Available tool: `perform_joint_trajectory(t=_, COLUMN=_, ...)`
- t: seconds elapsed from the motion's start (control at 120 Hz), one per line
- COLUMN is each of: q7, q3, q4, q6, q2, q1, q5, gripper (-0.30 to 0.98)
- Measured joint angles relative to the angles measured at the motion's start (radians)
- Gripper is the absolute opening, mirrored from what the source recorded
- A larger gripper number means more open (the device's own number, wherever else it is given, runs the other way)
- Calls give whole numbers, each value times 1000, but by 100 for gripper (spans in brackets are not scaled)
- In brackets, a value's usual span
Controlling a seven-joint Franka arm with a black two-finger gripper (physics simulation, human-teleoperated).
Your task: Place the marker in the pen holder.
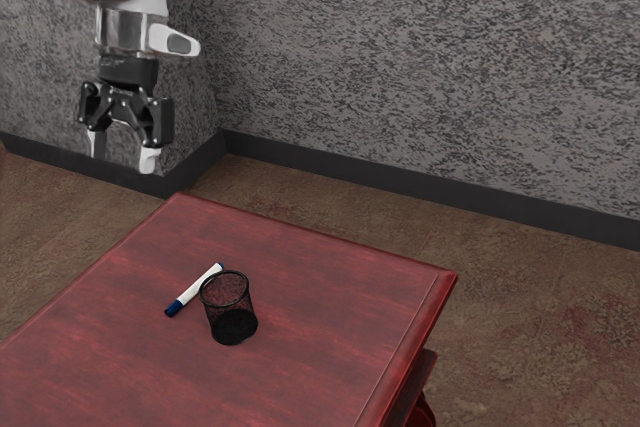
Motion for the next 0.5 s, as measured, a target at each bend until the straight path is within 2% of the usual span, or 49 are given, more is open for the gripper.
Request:
perform_joint_trajectory(t=0.133, q7=-2, q3=-1, q4=19, q6=195, q2=10, q1=0, q5=4, gripper=69)
perform_joint_trajectory(t=0.3, q7=-5, q3=0, q4=60, q6=311, q2=53, q1=-1, q5=24, gripper=69)
perform_joint_trajectory(t=0.4, q7=-7, q3=13, q4=-52, q6=420, q2=86, q1=-15, q5=32, gripper=69)
perform_joint_trajectory(t=0.5, q7=-8, q3=45, q4=-133, q6=546, q2=173, q1=-15, q5=35, gripper=69)
